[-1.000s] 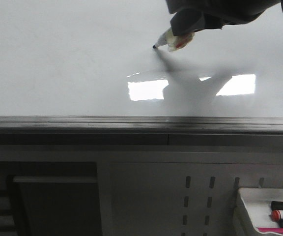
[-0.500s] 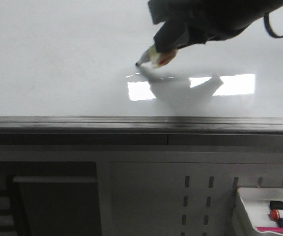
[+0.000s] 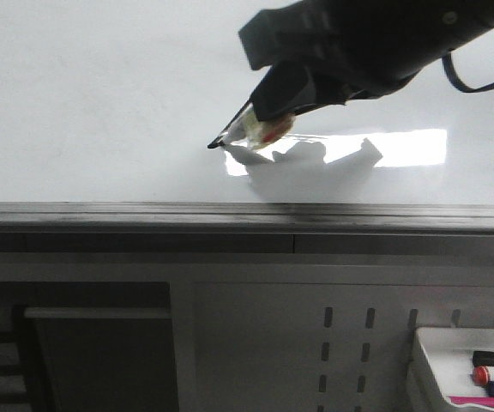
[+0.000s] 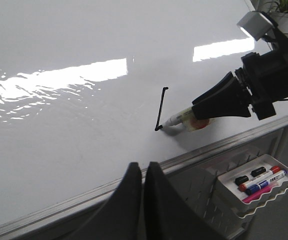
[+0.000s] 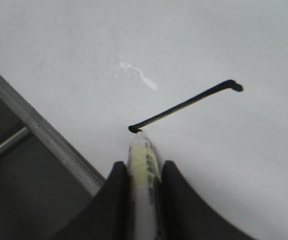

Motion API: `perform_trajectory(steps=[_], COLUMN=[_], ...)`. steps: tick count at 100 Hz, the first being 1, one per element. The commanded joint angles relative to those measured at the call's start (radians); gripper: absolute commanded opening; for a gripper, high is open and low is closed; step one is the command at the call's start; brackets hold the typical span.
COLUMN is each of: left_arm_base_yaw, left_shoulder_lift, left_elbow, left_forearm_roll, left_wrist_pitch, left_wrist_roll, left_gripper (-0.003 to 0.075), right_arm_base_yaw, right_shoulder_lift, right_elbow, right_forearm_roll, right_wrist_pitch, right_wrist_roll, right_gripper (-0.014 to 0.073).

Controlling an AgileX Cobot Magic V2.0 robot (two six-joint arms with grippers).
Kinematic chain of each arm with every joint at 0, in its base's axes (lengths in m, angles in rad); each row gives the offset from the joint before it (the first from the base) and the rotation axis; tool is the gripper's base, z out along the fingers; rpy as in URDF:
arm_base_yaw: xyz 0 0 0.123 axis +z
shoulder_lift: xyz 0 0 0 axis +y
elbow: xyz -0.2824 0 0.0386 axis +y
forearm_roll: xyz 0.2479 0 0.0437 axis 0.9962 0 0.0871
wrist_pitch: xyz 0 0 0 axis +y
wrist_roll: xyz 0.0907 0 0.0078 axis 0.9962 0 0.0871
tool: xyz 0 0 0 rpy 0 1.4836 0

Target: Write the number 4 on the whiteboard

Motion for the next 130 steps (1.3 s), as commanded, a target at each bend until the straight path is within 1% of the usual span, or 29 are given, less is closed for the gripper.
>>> perform_trajectory(steps=[1,12,27,36,42,50,62,71,75,82,87,93,111,130], left_arm_base_yaw=[0.003,0.003,0.003,0.003,0.003,0.003,0.003,0.003,0.003,0.003,0.003,0.003,0.003,0.003], left_shoulder_lift=[0.008,0.008,0.008,0.008,0.008,0.008,0.008,0.008,0.008,0.008,0.008,0.008,0.008,0.008], left_elbow=[-0.025,-0.025,-0.025,-0.025,-0.025,-0.025,-0.025,-0.025,-0.025,-0.025,-0.025,-0.025,-0.025,-0.025], left_forearm_roll=[-0.025,-0.025,-0.025,-0.025,-0.025,-0.025,-0.025,-0.025,-0.025,-0.025,-0.025,-0.025,-0.025,-0.025], left_wrist_pitch=[-0.077,-0.084,-0.095,-0.105,-0.109,-0.119,-0.131,-0.131,-0.131,-0.137,-0.144,-0.151,-0.153,-0.153], left_wrist_roll=[-0.009,-0.009,-0.009,-0.009,-0.009,-0.009,-0.009,-0.009,-0.009,-0.009,-0.009,-0.009,-0.009,-0.009], left_gripper=[-0.002,-0.002,-0.002,-0.002,-0.002,-0.002,-0.002,-0.002,-0.002,-0.002,-0.002,-0.002,-0.002,-0.002], right_arm_base_yaw=[-0.058,-0.126,-0.259,-0.329,-0.368,-0.394,-0.376,-0.302,-0.27,-0.21,-0.188,-0.183,-0.187,-0.189], right_shoulder_lift=[-0.062,-0.121,-0.207,-0.232,-0.241,-0.241,-0.27,-0.289,-0.289,-0.273,-0.251,-0.214,-0.118,-0.065], right_elbow=[-0.007,0.028,0.091,0.117,0.121,0.119,0.08,0.029,0.009,-0.022,-0.032,-0.046,-0.058,-0.058], right_forearm_roll=[0.009,0.009,0.009,0.009,0.005,0.005,0.005,-0.012,-0.028,-0.042,-0.042,-0.042,-0.042,-0.042], right_wrist_pitch=[-0.063,-0.034,0.053,0.076,0.093,0.122,0.218,0.243,0.229,0.148,0.091,0.056,0.038,0.039], right_wrist_roll=[-0.005,-0.005,-0.005,-0.005,-0.005,-0.005,-0.005,-0.005,-0.005,-0.005,-0.005,-0.005,-0.005,-0.005], right_gripper=[-0.0049,-0.0049,-0.0049,-0.0049,-0.0049,-0.0049,-0.0049,-0.0049,-0.0049,-0.0049,-0.0049,-0.005,-0.005,-0.005])
